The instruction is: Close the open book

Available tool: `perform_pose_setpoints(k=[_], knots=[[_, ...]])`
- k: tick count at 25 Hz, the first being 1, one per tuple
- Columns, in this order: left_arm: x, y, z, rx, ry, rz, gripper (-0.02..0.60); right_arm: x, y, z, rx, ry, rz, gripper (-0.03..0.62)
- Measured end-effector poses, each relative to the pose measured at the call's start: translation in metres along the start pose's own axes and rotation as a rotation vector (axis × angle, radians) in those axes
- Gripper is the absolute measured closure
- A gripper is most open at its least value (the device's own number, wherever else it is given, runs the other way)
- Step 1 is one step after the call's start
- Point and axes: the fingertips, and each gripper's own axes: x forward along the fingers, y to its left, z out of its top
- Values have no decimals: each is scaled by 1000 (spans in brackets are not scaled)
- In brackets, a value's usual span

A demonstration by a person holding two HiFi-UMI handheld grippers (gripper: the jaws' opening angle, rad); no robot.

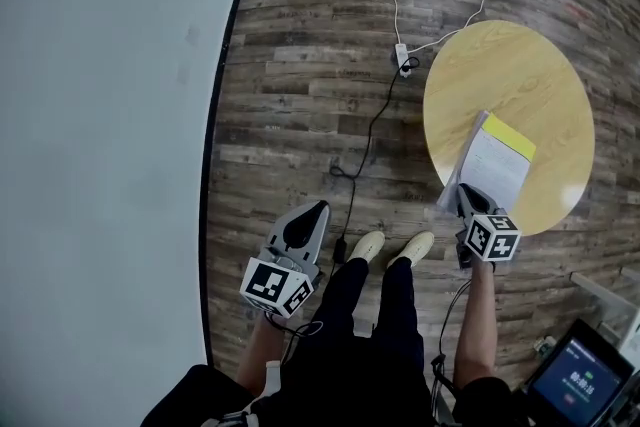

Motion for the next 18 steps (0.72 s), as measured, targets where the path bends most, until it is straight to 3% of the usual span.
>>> perform_pose_setpoints(k=[16,18], knots=[[-3,2,-3,-3,13,-2,583,4,7,-1,-36,-1,11,574],[-4,2,0,1,8,-1,583,6,11,-2,-56,9,14,548]])
